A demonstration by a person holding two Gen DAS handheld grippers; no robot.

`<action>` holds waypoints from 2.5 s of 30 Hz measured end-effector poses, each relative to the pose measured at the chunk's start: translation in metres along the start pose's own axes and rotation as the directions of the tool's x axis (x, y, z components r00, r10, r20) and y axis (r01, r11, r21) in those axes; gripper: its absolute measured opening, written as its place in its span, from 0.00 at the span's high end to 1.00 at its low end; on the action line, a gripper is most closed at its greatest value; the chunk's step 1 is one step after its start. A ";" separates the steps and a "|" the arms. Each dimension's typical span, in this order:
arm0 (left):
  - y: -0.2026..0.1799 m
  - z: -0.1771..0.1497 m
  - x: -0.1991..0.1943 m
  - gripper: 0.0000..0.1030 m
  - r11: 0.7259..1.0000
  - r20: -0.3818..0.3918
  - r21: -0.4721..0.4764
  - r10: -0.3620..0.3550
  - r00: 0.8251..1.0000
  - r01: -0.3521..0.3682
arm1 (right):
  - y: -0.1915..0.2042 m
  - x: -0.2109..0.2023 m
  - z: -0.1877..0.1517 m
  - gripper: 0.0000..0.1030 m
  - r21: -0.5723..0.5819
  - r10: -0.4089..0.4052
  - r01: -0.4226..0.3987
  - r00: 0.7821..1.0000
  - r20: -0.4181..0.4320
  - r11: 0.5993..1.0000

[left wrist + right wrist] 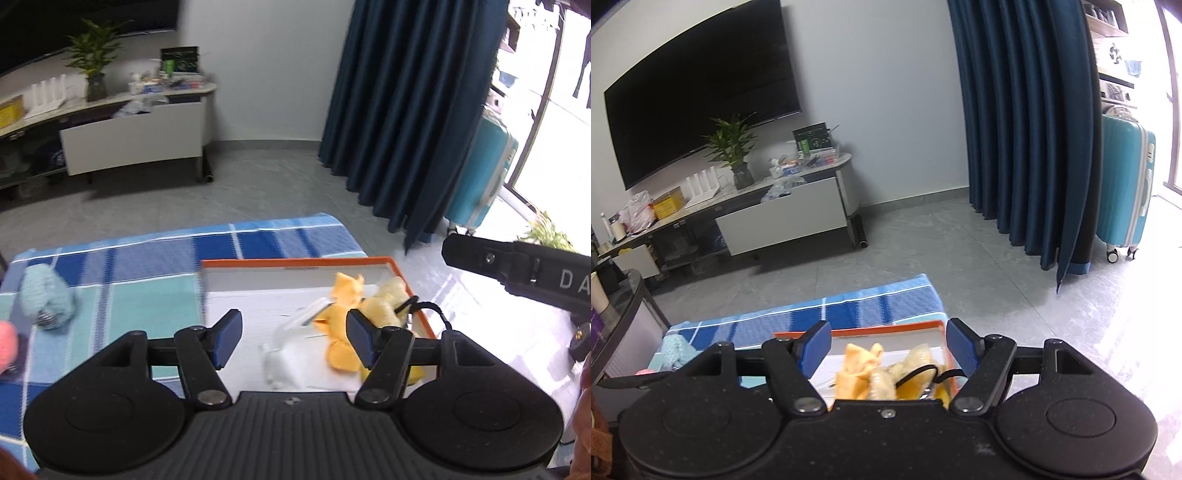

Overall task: Organize soft objects
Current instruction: 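Withdraw both open tools from the box toward the pink pad and teal ball, then grasp the pink fluffy pad with the left tool while the right tool grasps the teal knit ball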

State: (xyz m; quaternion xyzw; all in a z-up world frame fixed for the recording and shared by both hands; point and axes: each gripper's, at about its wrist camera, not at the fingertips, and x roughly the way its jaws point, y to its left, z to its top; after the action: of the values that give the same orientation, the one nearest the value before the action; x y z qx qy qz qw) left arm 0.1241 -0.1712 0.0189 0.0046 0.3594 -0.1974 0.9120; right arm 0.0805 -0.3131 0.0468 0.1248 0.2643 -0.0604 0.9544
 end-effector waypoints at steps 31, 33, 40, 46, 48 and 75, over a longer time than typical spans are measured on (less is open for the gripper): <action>0.126 -0.021 -0.069 0.34 0.949 0.032 -0.201 0.254 0.967 -0.243 | 0.150 0.027 -0.034 0.20 -0.164 0.192 -0.213 0.972 -0.133 0.963; 0.132 -0.022 -0.070 0.34 0.945 0.029 -0.207 0.264 0.964 -0.253 | 0.157 0.030 -0.036 0.20 -0.174 0.203 -0.227 0.969 -0.143 0.958; 0.151 -0.029 -0.075 0.34 0.933 0.021 -0.236 0.286 0.958 -0.273 | 0.184 0.041 -0.042 0.20 -0.199 0.226 -0.258 0.959 -0.171 0.945; 0.164 -0.034 -0.077 0.33 0.924 0.014 -0.254 0.301 0.954 -0.288 | 0.196 0.050 -0.048 0.20 -0.208 0.238 -0.277 0.951 -0.198 0.938; 0.169 -0.035 -0.075 0.33 0.920 0.006 -0.265 0.301 0.954 -0.289 | 0.200 0.054 -0.050 0.20 -0.208 0.239 -0.282 0.949 -0.208 0.937; 0.251 -0.039 -0.005 0.05 0.874 -0.058 -0.269 0.405 0.913 -0.405 | 0.236 0.120 -0.062 0.20 -0.208 0.294 -0.354 0.916 -0.272 0.912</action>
State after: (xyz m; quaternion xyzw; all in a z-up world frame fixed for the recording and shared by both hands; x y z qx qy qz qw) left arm 0.1864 0.0681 -0.0406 -0.0472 0.3744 0.0494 0.9248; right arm 0.1952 -0.0754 -0.0181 0.0507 0.3562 0.1491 0.9210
